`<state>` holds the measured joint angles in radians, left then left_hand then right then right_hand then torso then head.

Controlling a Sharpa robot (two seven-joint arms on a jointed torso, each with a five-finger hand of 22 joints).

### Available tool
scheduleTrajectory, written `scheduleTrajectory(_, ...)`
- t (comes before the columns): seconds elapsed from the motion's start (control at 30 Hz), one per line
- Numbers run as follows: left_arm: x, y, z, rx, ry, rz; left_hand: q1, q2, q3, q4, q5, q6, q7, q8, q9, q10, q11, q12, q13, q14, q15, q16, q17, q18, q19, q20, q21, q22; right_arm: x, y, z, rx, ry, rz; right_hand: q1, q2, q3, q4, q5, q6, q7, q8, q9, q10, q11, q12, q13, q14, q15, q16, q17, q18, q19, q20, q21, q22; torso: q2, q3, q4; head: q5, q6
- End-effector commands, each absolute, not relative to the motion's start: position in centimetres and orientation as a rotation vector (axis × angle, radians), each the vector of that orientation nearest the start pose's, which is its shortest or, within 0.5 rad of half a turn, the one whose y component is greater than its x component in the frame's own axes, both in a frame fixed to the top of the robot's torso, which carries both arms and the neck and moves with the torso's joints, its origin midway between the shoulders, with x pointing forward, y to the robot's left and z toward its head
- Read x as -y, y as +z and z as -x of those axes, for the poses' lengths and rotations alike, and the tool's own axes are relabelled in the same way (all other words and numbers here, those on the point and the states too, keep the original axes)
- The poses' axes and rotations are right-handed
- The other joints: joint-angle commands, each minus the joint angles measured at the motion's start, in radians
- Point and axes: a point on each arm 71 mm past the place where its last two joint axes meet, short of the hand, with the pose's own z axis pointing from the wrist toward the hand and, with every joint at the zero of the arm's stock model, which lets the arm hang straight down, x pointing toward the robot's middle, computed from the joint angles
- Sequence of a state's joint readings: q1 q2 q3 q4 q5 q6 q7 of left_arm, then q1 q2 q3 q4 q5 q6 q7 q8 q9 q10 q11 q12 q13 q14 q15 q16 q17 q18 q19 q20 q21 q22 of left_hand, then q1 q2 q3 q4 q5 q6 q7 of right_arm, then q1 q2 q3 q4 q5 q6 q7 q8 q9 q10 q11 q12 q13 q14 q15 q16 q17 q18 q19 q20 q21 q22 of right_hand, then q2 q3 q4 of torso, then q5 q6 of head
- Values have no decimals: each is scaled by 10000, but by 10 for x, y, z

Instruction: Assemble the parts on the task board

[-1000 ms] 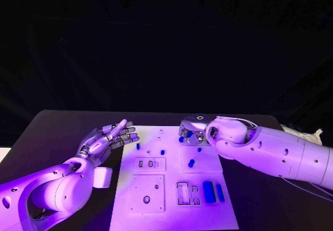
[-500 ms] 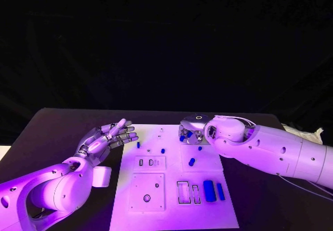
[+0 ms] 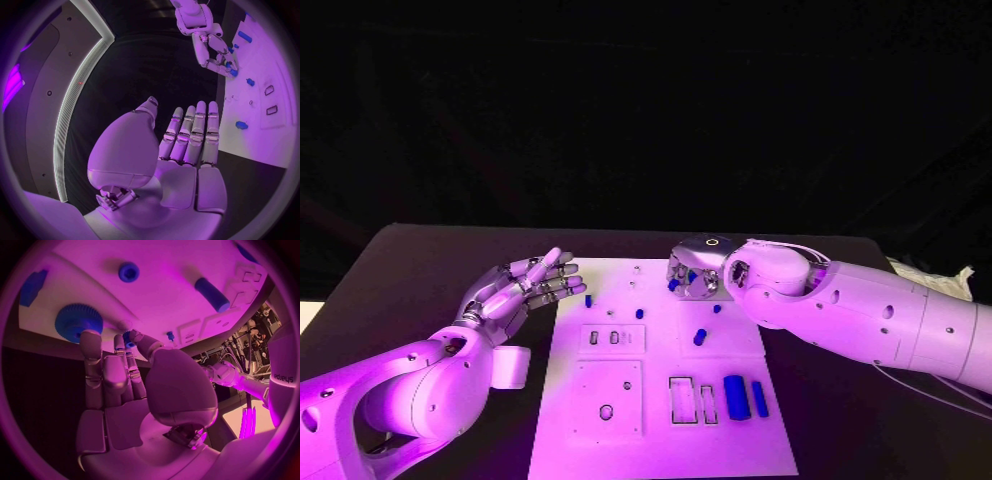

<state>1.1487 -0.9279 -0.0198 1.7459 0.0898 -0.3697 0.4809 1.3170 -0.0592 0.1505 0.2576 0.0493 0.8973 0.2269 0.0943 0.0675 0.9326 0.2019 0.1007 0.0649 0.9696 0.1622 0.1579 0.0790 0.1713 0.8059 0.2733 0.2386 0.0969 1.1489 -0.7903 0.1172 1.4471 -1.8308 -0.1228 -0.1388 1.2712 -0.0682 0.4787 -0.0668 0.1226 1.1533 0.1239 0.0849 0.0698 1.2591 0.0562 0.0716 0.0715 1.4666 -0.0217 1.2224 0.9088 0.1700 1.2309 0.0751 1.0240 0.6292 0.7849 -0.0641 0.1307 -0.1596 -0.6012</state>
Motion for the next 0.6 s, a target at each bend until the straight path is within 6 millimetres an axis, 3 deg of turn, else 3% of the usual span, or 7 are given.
scheduleTrajectory(0.03,-190,-172,-441,-13656,-16965,12027,12,102,-16,-33,-3,74,252,-42,-16,79,22,-57,-11,82,21,-47,-13,121,62,12,-33,-18,189,-153,-506,-14944,4627,3906,26,274,40,113,-57,177,-83,71,203,132,-30,19,15,252,-81,102,140,-125,111,-22,155,180,11,-15,23,-5,25)
scheduleTrajectory(0.6,-187,-172,-440,-13741,-17011,12023,81,142,-32,-107,-3,89,256,-83,-17,91,25,-95,-10,109,20,-77,-25,121,88,11,-55,-45,162,-150,-517,-14289,4573,3419,10,244,84,228,-73,199,-80,54,247,185,-37,-47,1,248,-85,229,314,-153,138,-36,331,385,40,-33,57,145,126)
